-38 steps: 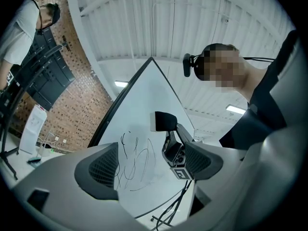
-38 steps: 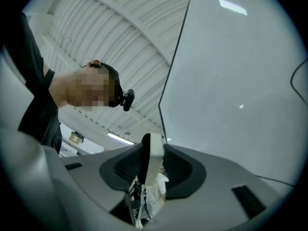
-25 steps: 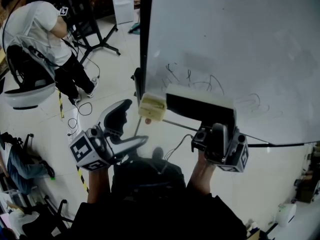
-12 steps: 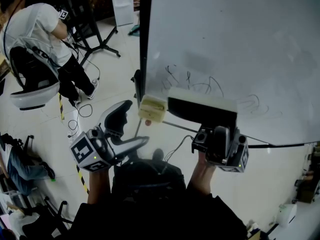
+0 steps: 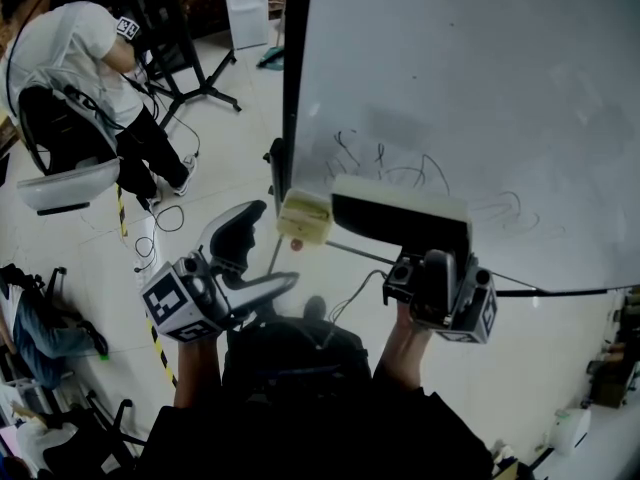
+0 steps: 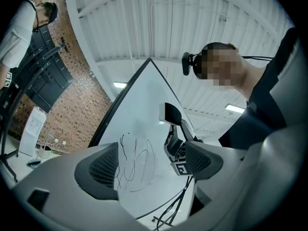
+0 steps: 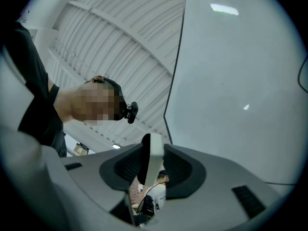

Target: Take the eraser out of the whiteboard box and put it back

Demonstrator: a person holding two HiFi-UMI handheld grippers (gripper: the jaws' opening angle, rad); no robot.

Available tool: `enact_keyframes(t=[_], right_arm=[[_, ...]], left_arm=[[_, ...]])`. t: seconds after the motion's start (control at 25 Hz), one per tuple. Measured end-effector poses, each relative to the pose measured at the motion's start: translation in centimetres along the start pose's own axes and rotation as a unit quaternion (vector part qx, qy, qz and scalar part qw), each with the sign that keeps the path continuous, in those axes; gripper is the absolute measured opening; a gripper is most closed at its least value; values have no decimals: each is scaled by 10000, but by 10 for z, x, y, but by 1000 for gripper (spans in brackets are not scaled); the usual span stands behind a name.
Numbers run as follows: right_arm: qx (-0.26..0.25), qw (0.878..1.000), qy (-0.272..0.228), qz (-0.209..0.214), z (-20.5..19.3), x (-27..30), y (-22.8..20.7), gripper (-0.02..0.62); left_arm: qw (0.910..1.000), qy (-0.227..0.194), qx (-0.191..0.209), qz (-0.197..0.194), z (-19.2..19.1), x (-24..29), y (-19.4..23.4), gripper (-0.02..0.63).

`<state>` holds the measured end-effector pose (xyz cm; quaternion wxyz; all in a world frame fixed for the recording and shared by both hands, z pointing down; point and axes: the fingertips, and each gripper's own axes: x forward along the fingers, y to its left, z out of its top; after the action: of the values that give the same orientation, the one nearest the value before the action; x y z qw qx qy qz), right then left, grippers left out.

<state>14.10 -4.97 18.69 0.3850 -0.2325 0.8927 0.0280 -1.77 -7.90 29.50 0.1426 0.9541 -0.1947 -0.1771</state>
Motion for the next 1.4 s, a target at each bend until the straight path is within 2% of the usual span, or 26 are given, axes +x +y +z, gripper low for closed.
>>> enact_keyframes(t=[0.32,0.72,1.0,1.4], right_arm=[[34,9996,265,-80,-15,0,-6,152],[-105,9935,1118,-174,-55,-2,-15,152],[-420,9832,1759,-225,-82,-2,-19,152],[-685,9533,2918,-370,-136,-17,-30,152]], left_arm=[[9999,-20,-73,69,-3,-6,6,431],[9996,105,-233,124,-16,-16,14,431],[9993,134,-294,165,-20,-19,16,431],[9989,171,-357,255,-24,-23,20,430]])
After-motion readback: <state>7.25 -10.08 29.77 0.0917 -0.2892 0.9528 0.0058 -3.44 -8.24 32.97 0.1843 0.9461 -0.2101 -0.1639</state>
